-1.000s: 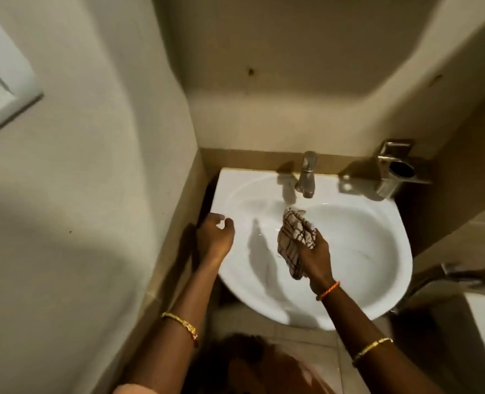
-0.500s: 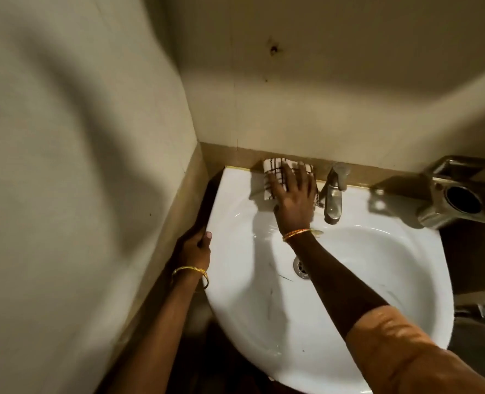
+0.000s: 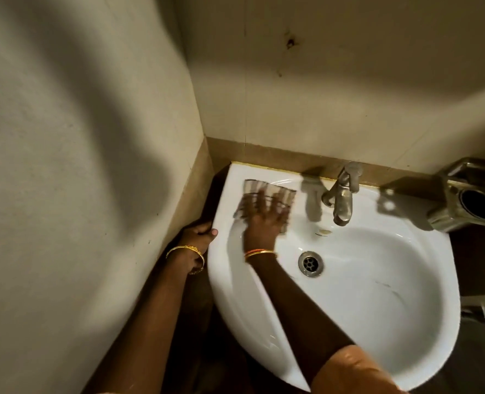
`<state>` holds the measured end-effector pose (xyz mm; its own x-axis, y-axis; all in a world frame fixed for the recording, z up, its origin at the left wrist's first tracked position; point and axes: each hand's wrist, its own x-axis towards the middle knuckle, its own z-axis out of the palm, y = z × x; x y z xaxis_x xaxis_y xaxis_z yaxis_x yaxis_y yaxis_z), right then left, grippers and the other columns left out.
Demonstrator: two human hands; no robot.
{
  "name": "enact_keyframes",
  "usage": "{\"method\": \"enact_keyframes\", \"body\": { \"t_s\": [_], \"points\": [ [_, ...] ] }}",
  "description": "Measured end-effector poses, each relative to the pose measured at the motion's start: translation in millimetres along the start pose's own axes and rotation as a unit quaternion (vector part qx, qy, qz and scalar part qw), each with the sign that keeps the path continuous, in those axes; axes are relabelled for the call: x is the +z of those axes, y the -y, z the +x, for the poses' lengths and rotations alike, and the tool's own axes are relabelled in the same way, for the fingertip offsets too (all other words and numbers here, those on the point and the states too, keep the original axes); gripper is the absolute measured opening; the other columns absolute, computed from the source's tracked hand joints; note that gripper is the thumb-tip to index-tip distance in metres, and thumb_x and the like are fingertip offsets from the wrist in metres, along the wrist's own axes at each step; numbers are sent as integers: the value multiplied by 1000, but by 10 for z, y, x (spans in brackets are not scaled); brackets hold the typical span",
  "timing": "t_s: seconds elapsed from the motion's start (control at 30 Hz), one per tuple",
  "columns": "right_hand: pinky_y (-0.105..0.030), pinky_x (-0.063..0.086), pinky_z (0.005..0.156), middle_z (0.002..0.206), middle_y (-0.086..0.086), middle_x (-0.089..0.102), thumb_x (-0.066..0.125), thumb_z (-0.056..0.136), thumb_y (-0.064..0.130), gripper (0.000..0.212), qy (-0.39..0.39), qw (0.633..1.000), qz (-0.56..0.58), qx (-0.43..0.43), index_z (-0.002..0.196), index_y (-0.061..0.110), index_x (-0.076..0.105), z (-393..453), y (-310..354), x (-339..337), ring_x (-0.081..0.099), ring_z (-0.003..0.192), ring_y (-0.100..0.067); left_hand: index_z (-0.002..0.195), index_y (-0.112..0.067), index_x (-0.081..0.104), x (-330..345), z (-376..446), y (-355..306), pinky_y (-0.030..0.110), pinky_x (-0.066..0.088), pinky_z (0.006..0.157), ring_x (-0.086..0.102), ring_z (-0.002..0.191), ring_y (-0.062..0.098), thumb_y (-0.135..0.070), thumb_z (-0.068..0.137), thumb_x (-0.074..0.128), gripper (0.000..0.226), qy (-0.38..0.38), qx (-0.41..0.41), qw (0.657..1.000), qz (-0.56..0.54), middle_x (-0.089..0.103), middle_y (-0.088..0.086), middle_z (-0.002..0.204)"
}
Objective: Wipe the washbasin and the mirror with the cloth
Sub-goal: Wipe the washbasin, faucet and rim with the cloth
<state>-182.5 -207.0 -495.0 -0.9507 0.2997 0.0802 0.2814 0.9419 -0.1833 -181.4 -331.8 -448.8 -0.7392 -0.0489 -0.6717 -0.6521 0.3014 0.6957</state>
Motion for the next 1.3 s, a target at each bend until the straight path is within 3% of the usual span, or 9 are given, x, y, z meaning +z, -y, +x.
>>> {"method": "enact_keyframes", "body": {
  "t_s": [0.1,0.2,0.33,0.4,0.53,0.73,0.93,1.07,1.3],
  "points": [
    [-59,48,88,122,-1,66,64,70,26,40,42,990,22,-129,108,32,71,-173,556,20,61,114,-35,129,-7,53,-20,-1,-33,39,50,77,58,87,26,-1,96,37,37,-8,-35,999,14,60,16,119],
    [-56,51,87,121,1,68,52,73,22,40,46,985,10,-167,106,35,72,-49,309,50,62,112,-33,133,-18,51,-52,-11,-64,48,46,87,53,116,37,-15,97,45,37,13,-56,998,19,56,13,132],
    [-57,31,108,149,-7,40,46,78,-3,68,9,1000,3,18,138,28,48,293,-601,-28,35,136,-39,138,-14,47,-31,-51,-89,37,39,88,49,113,26,-12,96,48,42,23,-36,999,-10,51,12,139],
    [-54,29,111,153,-8,34,49,80,-9,68,16,997,44,56,138,27,48,336,-869,-99,29,140,-37,138,-11,46,-25,-58,-79,36,39,93,49,123,31,-9,96,48,42,19,-30,999,-17,50,14,140],
    [-58,13,113,157,-8,22,42,91,0,57,11,991,47,125,142,26,40,402,-385,-107,12,144,-39,137,-12,48,-22,-37,-49,36,40,90,51,120,31,-12,95,50,41,10,-12,1000,-5,53,13,138],
    [-57,8,115,158,-3,20,39,97,11,50,114,984,33,-136,144,29,37,540,368,-141,11,146,-34,130,-10,55,-25,11,55,44,43,103,54,119,32,-15,93,55,37,-21,37,998,51,59,12,130],
    [-51,23,113,159,0,19,45,89,0,63,63,995,51,54,142,34,39,488,-748,-300,22,142,-36,127,-7,58,14,42,134,34,44,97,56,115,34,-12,94,52,34,-38,74,994,72,62,13,125],
    [-46,36,106,155,-4,25,53,84,-1,58,68,983,113,131,134,29,51,529,-736,-384,35,135,-35,129,-6,57,35,56,196,38,44,102,56,116,33,-13,93,53,36,-42,77,994,66,61,16,127],
    [-54,12,116,158,4,21,57,81,4,59,60,977,147,139,134,31,50,568,-310,-229,6,147,-29,122,-4,62,37,94,208,35,46,99,59,113,34,-10,92,55,32,-38,79,995,49,64,16,122]
  ]
}}
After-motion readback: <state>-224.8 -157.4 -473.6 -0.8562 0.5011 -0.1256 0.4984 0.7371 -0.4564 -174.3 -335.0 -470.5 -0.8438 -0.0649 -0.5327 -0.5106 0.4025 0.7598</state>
